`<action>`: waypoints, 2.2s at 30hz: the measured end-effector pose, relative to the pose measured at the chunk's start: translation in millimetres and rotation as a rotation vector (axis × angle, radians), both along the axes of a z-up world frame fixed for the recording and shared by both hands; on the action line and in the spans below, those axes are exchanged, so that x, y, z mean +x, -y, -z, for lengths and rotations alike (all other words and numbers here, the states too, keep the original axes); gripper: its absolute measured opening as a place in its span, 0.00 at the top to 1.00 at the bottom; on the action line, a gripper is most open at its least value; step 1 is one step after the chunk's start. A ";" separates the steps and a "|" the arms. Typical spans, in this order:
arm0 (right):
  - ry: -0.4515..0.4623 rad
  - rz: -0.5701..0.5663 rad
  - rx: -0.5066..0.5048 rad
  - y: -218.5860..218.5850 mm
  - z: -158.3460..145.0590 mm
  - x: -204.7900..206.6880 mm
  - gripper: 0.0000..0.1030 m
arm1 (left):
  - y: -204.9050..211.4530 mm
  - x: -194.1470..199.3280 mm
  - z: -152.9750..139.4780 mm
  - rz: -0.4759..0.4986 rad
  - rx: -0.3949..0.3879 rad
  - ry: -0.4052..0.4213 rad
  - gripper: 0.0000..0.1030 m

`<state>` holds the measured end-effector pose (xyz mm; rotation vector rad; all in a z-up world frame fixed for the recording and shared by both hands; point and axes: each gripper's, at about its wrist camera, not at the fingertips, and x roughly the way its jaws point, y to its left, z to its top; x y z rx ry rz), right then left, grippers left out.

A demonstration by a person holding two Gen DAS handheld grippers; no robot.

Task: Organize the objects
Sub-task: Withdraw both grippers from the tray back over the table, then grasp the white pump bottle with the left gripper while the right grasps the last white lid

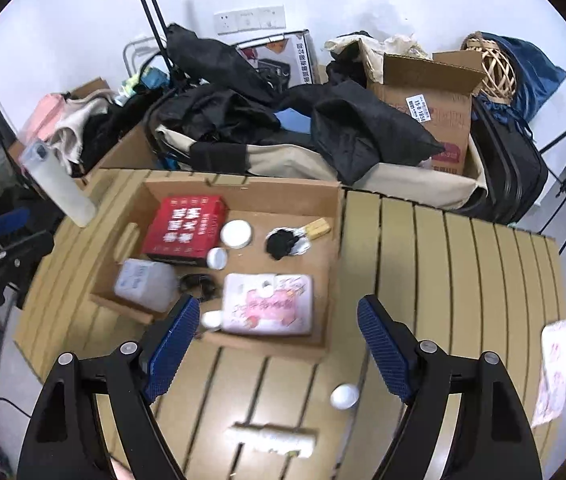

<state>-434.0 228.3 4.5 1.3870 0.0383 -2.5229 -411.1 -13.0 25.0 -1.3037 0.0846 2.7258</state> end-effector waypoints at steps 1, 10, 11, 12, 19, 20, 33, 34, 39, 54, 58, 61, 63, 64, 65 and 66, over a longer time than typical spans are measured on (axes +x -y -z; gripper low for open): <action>-0.001 -0.004 0.002 2.7 -1.5 7.6 0.18 | 2.1 10.9 -1.5 -0.005 -0.005 -0.002 0.16; -0.191 -0.069 0.006 15.8 -13.3 160.1 0.18 | 22.9 176.3 6.6 -0.071 -0.040 -0.099 0.10; -0.200 -0.068 0.010 15.1 -8.3 179.2 0.18 | 25.8 199.5 8.9 -0.071 -0.012 -0.111 0.07; -0.209 -0.059 0.010 15.2 -2.8 199.6 0.18 | 30.8 230.8 14.6 -0.075 0.037 -0.128 0.02; -0.191 -0.109 -0.084 20.2 47.4 323.8 0.18 | 19.2 308.4 52.7 0.010 0.110 -0.118 0.00; -0.201 -0.121 -0.050 21.8 48.8 327.4 0.18 | 14.4 306.1 51.6 0.006 0.073 -0.130 0.00; -0.186 0.018 -0.002 -19.1 61.7 300.6 0.18 | -73.1 255.0 77.1 0.206 0.065 -0.123 0.00; -0.173 0.039 -0.011 -27.4 65.0 294.9 0.18 | -90.7 235.8 81.2 0.255 0.080 -0.124 0.00; -0.137 0.105 -0.057 -67.0 75.2 275.4 0.18 | -165.6 169.3 121.4 0.428 -0.008 -0.074 0.11; -0.072 0.123 -0.132 -114.5 119.6 184.3 0.18 | -205.2 81.1 188.6 0.460 0.013 0.140 0.69; -0.062 0.070 -0.080 -93.2 145.1 124.6 0.31 | -156.4 94.5 158.2 0.331 0.184 0.136 0.70; -0.054 0.039 -0.017 -76.1 162.4 86.1 0.34 | -119.2 107.6 145.2 0.231 0.197 0.142 0.71; -0.055 0.033 0.054 -66.0 171.7 68.9 0.44 | -95.7 121.0 138.7 0.175 0.188 0.118 0.71; -0.039 0.031 0.089 -61.1 179.0 61.3 0.54 | -84.6 127.1 136.1 0.150 0.189 0.111 0.71; -0.066 0.039 0.121 -58.8 180.6 60.0 0.63 | -79.8 130.5 135.3 0.134 0.195 0.114 0.71; -0.077 0.039 0.138 -57.6 181.4 60.0 0.65 | -71.6 133.9 133.8 0.114 0.205 0.121 0.71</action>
